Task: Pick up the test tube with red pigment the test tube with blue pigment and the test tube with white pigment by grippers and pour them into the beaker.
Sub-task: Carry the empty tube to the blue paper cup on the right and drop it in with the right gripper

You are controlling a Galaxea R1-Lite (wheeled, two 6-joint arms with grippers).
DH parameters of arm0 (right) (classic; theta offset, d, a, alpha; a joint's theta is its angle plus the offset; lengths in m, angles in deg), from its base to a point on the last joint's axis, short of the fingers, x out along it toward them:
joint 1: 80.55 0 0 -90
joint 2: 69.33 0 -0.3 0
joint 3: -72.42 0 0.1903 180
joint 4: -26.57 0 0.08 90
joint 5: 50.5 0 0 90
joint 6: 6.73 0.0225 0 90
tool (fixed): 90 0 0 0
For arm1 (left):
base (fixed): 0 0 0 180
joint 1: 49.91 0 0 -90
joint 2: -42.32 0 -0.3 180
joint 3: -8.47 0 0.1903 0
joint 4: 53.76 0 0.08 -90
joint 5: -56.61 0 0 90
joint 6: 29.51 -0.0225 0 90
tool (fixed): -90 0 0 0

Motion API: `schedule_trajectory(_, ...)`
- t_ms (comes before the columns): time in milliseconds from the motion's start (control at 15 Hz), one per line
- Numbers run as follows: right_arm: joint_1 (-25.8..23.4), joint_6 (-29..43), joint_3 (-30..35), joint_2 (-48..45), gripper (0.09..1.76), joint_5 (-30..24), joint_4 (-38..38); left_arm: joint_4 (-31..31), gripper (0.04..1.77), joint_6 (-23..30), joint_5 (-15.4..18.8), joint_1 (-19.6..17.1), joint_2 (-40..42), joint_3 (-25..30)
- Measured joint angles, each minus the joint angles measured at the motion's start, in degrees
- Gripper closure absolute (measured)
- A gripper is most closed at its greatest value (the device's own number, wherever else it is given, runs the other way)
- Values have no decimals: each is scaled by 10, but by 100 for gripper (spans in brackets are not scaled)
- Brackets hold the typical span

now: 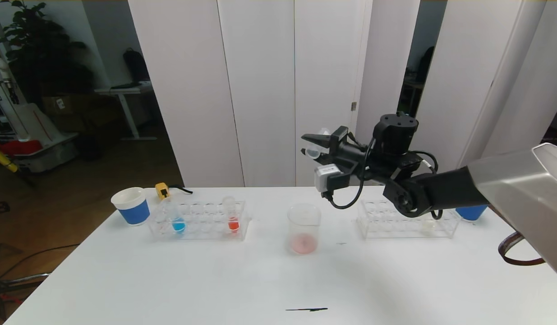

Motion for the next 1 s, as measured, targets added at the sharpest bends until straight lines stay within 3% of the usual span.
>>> schedule_trajectory(133, 3, 71, -4, -18, 126, 44, -1, 0, 8, 0, 0, 0, 0, 0)
schedule_trajectory(267, 4, 154, -5, -34, 126, 125, 4, 0, 8, 0, 0, 0, 0, 0)
schedule_trajectory(533, 5, 372, -6, -61, 126, 265, 5, 0, 8, 0, 0, 0, 0, 0)
schedule_trajectory(867, -5, 657, -5, -82, 126, 362, -2, 0, 8, 0, 0, 0, 0, 0)
schedule_trajectory(1000, -25, 723, 13, -97, 126, 394, -2, 0, 8, 0, 0, 0, 0, 0)
